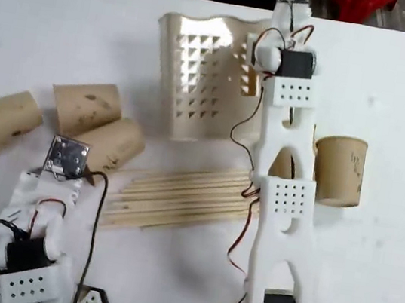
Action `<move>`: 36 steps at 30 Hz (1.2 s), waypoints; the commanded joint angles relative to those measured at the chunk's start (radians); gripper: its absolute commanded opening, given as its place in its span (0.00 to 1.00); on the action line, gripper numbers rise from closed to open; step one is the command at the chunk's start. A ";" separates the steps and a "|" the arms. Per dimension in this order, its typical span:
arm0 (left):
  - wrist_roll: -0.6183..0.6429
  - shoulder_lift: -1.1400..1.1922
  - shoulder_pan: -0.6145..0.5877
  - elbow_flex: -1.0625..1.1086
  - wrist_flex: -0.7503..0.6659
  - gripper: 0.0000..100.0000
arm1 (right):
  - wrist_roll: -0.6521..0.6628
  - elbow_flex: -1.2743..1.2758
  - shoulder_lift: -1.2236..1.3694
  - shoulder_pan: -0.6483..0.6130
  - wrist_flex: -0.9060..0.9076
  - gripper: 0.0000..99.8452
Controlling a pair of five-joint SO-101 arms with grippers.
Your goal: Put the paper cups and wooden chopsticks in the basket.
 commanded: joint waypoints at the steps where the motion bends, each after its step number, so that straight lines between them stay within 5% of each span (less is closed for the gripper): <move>1: -0.009 0.012 -0.002 0.002 0.005 0.14 | -0.011 -0.052 -0.153 -0.005 -0.044 0.01; 9: -0.006 0.007 -0.007 0.002 -0.025 0.14 | -0.011 -0.061 -0.243 0.010 0.010 0.01; 13: -0.037 0.013 -0.008 -0.011 -0.011 0.17 | 0.026 -0.058 -0.381 0.004 0.188 0.01; 22: 0.006 0.054 -0.002 -0.399 0.230 0.19 | 0.049 -0.055 -0.507 0.047 0.340 0.01; 26: 0.008 0.337 -0.002 -0.635 0.255 0.19 | 0.072 0.009 -0.564 0.036 0.348 0.01; 36: 0.058 1.145 0.002 -1.478 0.514 0.19 | 0.118 0.816 -1.015 0.019 0.166 0.01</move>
